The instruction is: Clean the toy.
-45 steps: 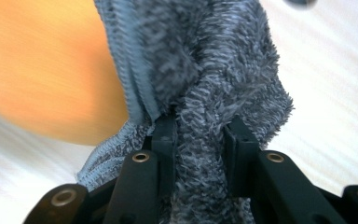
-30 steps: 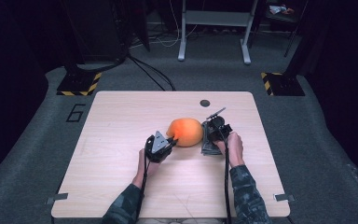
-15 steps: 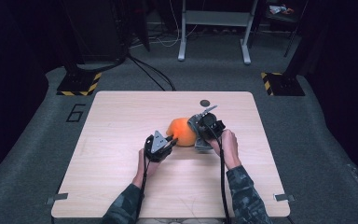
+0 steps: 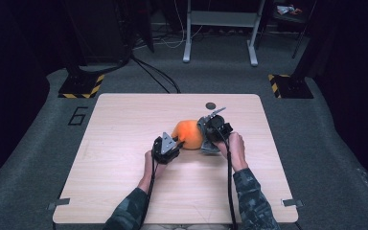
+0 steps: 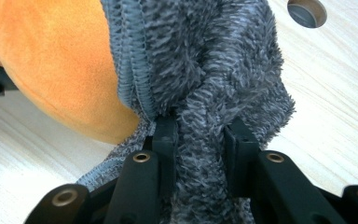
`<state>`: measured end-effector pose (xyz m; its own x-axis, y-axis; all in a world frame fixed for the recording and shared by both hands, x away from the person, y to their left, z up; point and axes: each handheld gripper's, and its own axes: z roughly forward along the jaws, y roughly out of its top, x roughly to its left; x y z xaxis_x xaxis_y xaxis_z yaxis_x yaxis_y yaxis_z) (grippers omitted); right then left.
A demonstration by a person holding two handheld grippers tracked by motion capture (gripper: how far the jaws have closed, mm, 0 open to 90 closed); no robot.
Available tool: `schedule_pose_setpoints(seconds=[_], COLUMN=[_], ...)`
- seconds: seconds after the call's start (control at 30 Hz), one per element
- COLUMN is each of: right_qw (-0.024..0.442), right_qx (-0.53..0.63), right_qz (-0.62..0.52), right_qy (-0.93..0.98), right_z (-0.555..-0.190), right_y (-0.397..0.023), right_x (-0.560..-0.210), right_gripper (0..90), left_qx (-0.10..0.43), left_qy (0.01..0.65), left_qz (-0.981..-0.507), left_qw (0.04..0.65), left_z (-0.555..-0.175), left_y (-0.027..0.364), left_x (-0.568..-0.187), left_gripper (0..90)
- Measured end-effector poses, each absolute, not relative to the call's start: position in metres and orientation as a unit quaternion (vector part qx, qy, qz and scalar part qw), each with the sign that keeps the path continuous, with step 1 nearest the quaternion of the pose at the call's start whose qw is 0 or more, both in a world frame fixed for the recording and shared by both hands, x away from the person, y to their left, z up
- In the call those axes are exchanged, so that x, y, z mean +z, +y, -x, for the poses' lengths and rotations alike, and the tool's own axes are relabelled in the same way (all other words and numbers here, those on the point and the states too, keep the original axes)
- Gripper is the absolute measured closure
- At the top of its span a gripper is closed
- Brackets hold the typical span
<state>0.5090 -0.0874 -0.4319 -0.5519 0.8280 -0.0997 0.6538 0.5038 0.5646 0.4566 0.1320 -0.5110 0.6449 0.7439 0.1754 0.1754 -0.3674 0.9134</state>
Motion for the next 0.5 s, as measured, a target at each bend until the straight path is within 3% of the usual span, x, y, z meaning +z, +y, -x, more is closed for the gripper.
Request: schedule_pose_setpoints(seconds=[0.17, 0.5], right_qw=[0.195, 0.204], right_qx=[0.257, 0.301], right_qz=[-0.428, -0.368], right_qy=[0.844, 0.856], right_z=[-0.505, -0.476], right_y=[-0.092, -0.067], right_x=[-0.423, -0.391], right_gripper=[69.9, 69.8], left_qx=[0.289, 0.246], left_qy=[0.304, 0.311], left_qz=[-0.771, -0.754], left_qw=[0.479, 0.524], left_z=[-0.453, -0.446], left_y=[0.132, 0.133], left_x=[-0.506, -0.496], left_gripper=[81.3, 82.1])
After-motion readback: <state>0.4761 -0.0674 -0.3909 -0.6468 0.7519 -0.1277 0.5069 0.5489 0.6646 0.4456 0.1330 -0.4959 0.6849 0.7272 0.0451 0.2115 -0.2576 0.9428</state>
